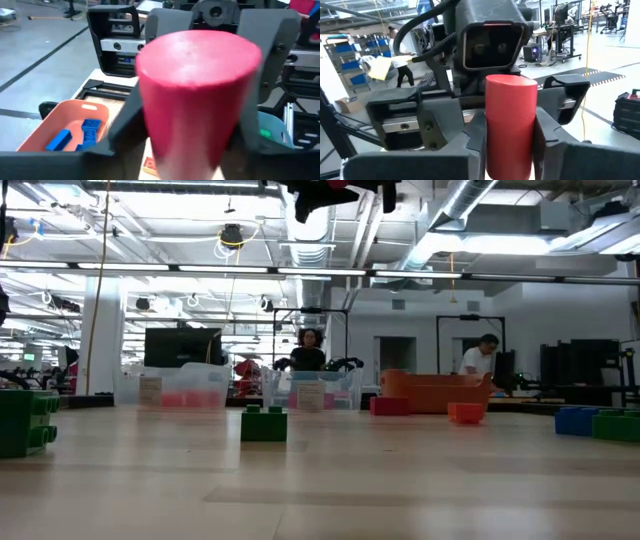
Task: Sort blocks
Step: Put the red block into the right transparent bin
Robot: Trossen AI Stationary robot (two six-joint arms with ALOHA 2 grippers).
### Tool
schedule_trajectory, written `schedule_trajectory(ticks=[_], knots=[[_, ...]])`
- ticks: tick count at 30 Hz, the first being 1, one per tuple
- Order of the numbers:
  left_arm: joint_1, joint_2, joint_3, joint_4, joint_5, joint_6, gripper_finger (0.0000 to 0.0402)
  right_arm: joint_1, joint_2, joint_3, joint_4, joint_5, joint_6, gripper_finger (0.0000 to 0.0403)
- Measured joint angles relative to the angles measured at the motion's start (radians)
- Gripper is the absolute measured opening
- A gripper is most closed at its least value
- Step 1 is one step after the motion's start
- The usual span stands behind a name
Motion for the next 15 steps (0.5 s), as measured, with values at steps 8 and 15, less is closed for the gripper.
schedule_trajectory(ticks=[8, 15], knots=[[0.001, 0.000, 0.000, 0.014, -0.016, -0.038, 0.0112, -0.001, -0.002, 0.001, -0.019, 0.002, 0.009, 0.0113], [0.006, 0.000, -0.001, -0.009, -0.014, -0.047, 0.0112, -0.027, -0.002, 0.025, -0.088, -0.005, 0.041, 0.0230]])
